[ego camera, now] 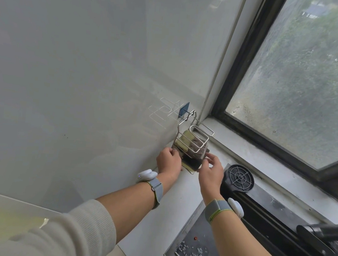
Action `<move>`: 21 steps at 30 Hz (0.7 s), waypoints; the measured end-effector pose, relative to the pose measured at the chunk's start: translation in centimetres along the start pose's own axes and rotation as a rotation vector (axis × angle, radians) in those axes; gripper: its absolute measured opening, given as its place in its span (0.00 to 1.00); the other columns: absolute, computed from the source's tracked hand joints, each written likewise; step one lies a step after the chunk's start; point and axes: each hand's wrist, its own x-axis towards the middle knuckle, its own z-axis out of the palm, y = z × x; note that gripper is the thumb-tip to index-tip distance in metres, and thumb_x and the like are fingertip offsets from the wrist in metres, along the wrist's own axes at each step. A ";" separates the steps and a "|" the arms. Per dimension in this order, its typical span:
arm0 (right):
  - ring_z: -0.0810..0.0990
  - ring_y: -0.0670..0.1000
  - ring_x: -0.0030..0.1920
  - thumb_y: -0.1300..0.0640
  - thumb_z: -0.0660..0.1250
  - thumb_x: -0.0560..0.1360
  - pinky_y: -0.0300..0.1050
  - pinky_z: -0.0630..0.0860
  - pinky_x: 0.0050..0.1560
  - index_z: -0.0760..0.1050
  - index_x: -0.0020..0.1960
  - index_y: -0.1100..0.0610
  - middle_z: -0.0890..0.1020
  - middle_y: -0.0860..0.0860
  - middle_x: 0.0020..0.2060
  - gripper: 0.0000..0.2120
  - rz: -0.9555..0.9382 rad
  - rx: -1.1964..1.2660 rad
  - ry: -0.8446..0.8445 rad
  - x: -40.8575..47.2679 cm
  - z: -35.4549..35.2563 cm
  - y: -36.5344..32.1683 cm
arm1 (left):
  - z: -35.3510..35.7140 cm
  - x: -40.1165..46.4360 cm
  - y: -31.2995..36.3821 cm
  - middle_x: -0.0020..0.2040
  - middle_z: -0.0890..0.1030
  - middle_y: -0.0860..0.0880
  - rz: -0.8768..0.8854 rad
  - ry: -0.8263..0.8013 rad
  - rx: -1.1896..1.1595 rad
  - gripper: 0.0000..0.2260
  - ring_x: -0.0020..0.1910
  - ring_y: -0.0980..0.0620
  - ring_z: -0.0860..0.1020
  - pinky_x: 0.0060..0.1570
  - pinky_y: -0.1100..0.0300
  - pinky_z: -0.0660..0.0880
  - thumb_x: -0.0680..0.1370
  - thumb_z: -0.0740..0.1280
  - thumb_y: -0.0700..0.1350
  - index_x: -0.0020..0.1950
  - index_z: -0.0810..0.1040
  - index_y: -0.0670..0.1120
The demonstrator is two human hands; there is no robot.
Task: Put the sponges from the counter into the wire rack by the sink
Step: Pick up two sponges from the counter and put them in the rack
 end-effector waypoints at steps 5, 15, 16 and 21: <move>0.85 0.61 0.52 0.58 0.62 0.82 0.58 0.82 0.52 0.78 0.68 0.50 0.82 0.50 0.55 0.16 0.013 -0.010 0.013 -0.1 -0.7 0.2 | -0.3 -0.6 -0.6 0.47 0.85 0.39 0.020 -0.069 0.011 0.11 0.34 0.43 0.83 0.23 0.62 0.73 0.85 0.60 0.44 0.44 0.76 0.46; 0.84 0.63 0.44 0.59 0.65 0.82 0.61 0.83 0.50 0.78 0.61 0.50 0.84 0.48 0.52 0.10 -0.002 -0.018 0.059 -4.2 -3.0 0.1 | -0.9 -3.1 -2.1 0.41 0.83 0.45 0.081 -0.359 -0.043 0.07 0.41 0.47 0.81 0.33 0.57 0.79 0.80 0.68 0.47 0.42 0.77 0.48; 0.84 0.62 0.44 0.59 0.66 0.82 0.62 0.83 0.52 0.78 0.60 0.50 0.84 0.48 0.52 0.09 -0.004 -0.011 0.060 -4.9 -3.2 0.2 | -1.0 -3.4 -2.2 0.42 0.84 0.45 0.109 -0.393 -0.048 0.06 0.42 0.47 0.81 0.36 0.56 0.80 0.80 0.68 0.47 0.43 0.77 0.49; 0.86 0.54 0.47 0.61 0.67 0.82 0.57 0.83 0.52 0.80 0.57 0.53 0.86 0.52 0.51 0.06 -0.004 0.053 0.101 -9.4 -4.8 1.4 | -1.4 -5.8 -2.9 0.48 0.85 0.45 0.208 -0.577 -0.066 0.01 0.48 0.46 0.84 0.48 0.48 0.84 0.79 0.69 0.46 0.49 0.80 0.50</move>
